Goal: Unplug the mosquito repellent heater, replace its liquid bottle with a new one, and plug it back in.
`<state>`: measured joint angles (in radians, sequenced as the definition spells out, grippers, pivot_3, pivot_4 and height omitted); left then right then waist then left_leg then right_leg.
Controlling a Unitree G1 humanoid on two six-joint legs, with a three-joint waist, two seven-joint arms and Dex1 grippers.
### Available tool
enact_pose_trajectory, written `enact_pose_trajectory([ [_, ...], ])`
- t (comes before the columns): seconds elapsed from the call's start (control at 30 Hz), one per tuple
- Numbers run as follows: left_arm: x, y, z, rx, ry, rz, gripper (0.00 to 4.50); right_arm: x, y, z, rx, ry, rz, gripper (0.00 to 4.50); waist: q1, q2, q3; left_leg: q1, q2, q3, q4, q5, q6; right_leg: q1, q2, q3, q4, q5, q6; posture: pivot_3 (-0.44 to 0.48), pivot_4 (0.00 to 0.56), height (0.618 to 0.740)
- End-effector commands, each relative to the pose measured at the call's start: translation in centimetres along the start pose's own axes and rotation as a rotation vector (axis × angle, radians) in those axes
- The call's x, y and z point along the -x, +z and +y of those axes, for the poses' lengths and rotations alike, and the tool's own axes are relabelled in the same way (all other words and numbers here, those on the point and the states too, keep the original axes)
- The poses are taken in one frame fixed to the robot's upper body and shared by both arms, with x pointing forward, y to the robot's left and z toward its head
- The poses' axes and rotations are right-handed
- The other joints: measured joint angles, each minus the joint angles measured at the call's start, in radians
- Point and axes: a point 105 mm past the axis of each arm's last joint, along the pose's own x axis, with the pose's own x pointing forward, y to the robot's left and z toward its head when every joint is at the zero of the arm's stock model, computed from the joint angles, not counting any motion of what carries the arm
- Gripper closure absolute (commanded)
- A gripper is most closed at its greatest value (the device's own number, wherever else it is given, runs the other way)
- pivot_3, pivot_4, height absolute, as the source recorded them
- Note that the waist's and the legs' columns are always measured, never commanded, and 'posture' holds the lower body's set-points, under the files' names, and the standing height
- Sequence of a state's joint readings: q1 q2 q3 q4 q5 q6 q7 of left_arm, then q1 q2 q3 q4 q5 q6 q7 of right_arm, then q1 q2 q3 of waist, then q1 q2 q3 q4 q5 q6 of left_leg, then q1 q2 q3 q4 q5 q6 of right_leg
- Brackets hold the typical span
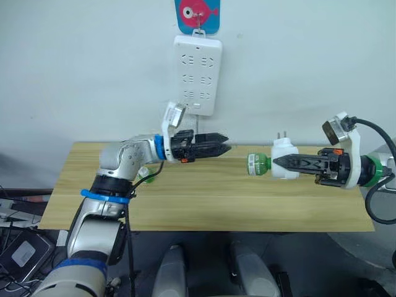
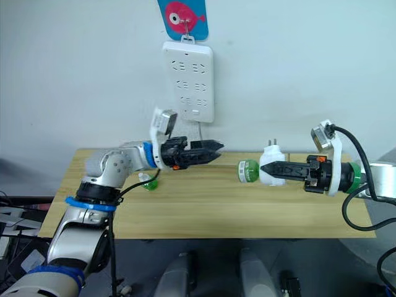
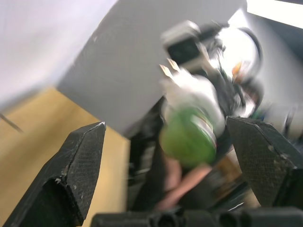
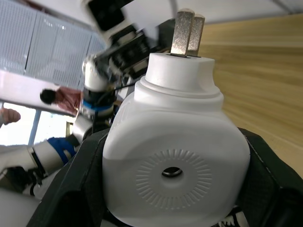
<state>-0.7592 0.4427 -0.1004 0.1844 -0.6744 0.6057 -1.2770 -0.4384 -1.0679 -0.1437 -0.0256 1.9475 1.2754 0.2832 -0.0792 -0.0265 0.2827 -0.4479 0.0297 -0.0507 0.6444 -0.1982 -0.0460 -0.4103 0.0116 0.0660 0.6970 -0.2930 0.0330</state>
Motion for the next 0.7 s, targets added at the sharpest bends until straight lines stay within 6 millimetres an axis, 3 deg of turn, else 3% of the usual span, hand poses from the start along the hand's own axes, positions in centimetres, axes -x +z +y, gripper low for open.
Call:
enact_pose_trajectory([
  [0.03,-1.0,0.5,-0.8,-0.512,-0.016,0.036,0.05,0.8,1.3,0.7,0.011,0.033,-0.061,1.31,0.008,0.000,0.000,0.000,0.000,0.000,0.000,0.000,0.000,0.000,0.000,0.000,0.000,0.000,0.000,-0.102,0.259,0.740],
  [0.1,-1.2,0.4,-0.9,-0.834,-0.006,0.027,0.05,1.0,1.5,0.6,0.003,0.030,-0.068,1.31,0.021,0.000,0.000,0.000,-0.001,0.001,0.001,0.000,0.000,0.000,-0.001,0.001,0.000,0.000,0.000,-0.093,0.258,0.740],
  [0.27,-2.2,0.1,-1.6,-1.327,-0.039,-0.045,0.05,0.6,1.7,0.7,0.001,0.045,-0.062,1.31,0.028,0.000,0.000,-0.001,-0.002,0.002,0.001,0.000,0.000,0.000,-0.001,0.002,-0.001,0.000,0.000,-0.087,0.254,0.740],
  [0.7,-4.9,-0.6,-1.9,-1.530,-0.050,-0.164,0.05,-0.6,1.2,1.9,0.046,0.107,-0.026,1.31,0.022,0.000,0.000,-0.001,-0.002,0.001,0.001,0.000,0.000,0.000,-0.001,0.001,0.000,0.000,0.000,-0.103,0.248,0.740],
])
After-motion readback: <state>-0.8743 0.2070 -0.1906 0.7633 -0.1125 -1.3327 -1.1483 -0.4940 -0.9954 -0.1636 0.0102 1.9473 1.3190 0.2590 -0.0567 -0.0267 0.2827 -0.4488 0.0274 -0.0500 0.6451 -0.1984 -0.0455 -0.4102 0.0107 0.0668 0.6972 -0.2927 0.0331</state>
